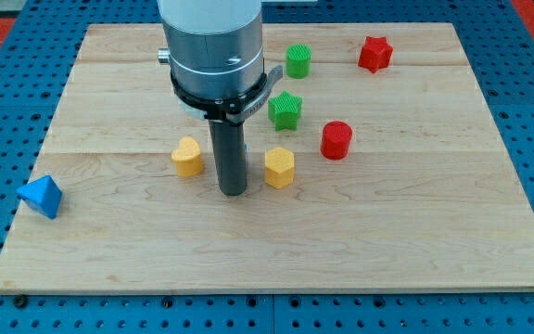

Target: Move your arm closer to the red circle

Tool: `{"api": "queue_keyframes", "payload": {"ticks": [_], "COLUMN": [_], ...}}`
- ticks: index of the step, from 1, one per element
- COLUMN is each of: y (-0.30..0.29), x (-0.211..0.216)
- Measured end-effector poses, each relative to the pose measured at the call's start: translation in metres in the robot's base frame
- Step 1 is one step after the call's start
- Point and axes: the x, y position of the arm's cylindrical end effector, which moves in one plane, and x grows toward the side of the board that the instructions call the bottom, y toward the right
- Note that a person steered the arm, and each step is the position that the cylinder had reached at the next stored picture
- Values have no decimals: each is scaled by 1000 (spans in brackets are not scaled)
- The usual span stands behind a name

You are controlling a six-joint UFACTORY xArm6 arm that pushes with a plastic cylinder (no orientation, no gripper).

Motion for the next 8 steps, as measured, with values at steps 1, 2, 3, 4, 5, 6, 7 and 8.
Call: {"api": "queue_keyframes", "payload": {"ticks": [1, 2, 3, 4, 5, 6, 7, 8], "y": [-45, -189, -246, -246, -247, -249, -257, -260], "x": [72, 79, 91, 95, 95, 95, 111, 104]}}
